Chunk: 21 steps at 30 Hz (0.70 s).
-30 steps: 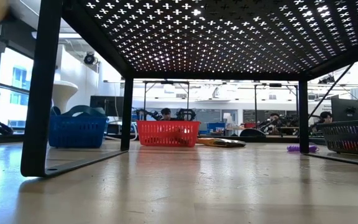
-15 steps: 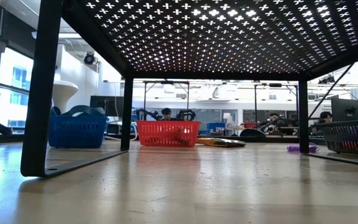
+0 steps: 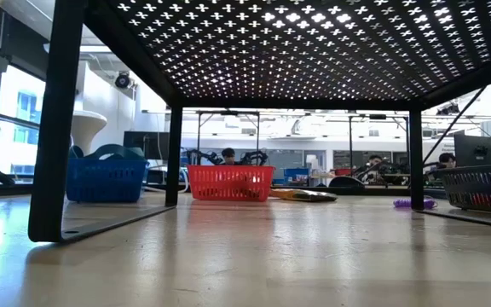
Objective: Pick & Place Office Desk Supplies
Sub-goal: Put the yellow spring keychain into the black bin
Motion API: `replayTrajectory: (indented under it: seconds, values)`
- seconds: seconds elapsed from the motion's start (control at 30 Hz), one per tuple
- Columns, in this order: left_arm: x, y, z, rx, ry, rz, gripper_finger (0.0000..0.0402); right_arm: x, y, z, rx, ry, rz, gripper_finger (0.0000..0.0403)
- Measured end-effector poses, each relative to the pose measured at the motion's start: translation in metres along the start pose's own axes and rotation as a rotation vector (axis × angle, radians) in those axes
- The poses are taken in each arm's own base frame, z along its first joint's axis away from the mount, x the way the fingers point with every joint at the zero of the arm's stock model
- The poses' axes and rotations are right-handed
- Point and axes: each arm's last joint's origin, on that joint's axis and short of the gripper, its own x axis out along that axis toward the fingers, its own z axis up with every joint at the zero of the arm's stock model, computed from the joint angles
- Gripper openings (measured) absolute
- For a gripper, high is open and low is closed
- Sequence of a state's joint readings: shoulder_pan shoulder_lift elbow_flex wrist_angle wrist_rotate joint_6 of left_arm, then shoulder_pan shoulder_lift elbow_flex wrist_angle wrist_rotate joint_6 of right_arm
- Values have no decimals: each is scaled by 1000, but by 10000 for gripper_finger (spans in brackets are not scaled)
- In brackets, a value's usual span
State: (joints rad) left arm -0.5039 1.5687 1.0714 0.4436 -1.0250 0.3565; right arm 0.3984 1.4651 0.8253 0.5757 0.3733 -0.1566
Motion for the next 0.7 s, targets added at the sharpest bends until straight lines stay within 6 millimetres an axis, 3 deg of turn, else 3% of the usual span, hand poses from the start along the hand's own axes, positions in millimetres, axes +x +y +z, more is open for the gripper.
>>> replayTrajectory:
  seconds: [0.27, 0.4, 0.57, 0.7]
  values:
    - [0, 0, 0, 9, -3, 1, 3, 2, -6, -1, 2, 2, -11, 182]
    - [0, 0, 0, 11, -2, 0, 3, 3, -9, -2, 1, 6, -22, 131]
    - [0, 0, 0, 36, -2, -3, 3, 4, -12, -5, -12, 34, -26, 28]
    - [0, -2, 0, 102, -28, -75, 5, 4, -11, -6, -17, 45, -21, 15]
